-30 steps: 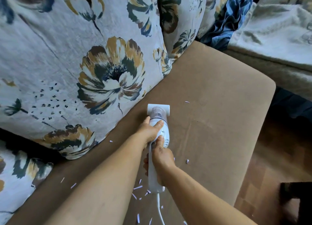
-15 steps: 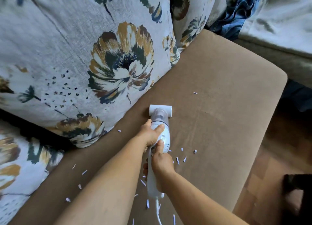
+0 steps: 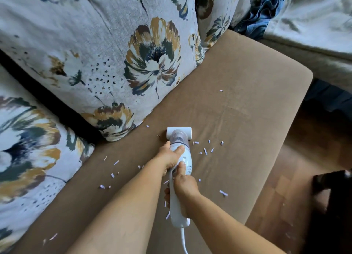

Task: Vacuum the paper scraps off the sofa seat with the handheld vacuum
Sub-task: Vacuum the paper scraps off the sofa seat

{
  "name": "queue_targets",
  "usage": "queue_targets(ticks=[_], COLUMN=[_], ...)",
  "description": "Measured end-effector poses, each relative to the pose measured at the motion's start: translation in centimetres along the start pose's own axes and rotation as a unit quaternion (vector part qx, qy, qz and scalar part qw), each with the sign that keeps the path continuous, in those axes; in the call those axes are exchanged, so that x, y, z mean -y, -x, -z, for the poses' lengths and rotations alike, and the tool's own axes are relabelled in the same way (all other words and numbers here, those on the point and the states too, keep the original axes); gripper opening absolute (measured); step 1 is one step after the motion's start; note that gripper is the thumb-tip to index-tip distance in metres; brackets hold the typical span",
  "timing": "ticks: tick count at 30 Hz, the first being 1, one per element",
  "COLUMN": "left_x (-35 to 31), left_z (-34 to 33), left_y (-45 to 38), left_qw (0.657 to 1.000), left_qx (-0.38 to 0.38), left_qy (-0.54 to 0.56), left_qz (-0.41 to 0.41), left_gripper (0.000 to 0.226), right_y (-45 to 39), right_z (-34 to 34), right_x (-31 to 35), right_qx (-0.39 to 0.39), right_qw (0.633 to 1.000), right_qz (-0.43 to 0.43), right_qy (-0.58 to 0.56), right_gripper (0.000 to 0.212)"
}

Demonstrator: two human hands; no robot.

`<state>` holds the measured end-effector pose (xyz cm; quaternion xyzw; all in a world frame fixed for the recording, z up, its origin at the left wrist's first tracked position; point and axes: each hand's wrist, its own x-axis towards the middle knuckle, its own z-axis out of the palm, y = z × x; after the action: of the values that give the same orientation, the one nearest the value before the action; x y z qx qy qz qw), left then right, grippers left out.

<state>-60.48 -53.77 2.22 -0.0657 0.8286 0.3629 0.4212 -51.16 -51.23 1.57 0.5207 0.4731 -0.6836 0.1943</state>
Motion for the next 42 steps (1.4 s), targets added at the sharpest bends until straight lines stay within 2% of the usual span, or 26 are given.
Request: queue_targets(ticks=[7, 12, 21, 32, 38, 42], left_x=[1.5, -0.2, -9.9, -22.2, -25.6, -25.7], left_z=[0.3, 0.7, -1.5, -7.8, -9.2, -9.9], left_y=[3.4, 3.9, -1.6, -13.0, -17.2, -18.5], left_qw=[1.000, 0.998, 0.995, 0.994, 0.994, 0.995], left_qx=[-0.009, -0.015, -0.010, 0.006, 0.005, 0.007], left_qy=[-0.005, 0.018, 0.015, 0.068, 0.076, 0.052], left_qz=[-0.010, -0.059, -0.094, -0.082, -0.081, -0.080], left_gripper=[0.074, 0.076, 0.076, 0.082, 0.080, 0.079], right_y=[3.4, 4.1, -0.7, -11.5, -15.5, -16.9], right_z=[-0.4, -0.2, 4.5, 12.3, 14.5, 14.9], right_x=[-2.2, -1.3, 7.4, 19.5, 23.1, 23.1], right_qx=[-0.017, -0.025, -0.044, -0.087, -0.088, -0.080], right_qw=[1.000, 0.999, 0.994, 0.993, 0.992, 0.995], right_qz=[0.014, 0.040, 0.096, 0.079, 0.084, 0.061], right_qy=[0.014, -0.015, -0.027, -0.032, -0.019, -0.009], right_gripper=[0.078, 0.077, 0.080, 0.082, 0.079, 0.079])
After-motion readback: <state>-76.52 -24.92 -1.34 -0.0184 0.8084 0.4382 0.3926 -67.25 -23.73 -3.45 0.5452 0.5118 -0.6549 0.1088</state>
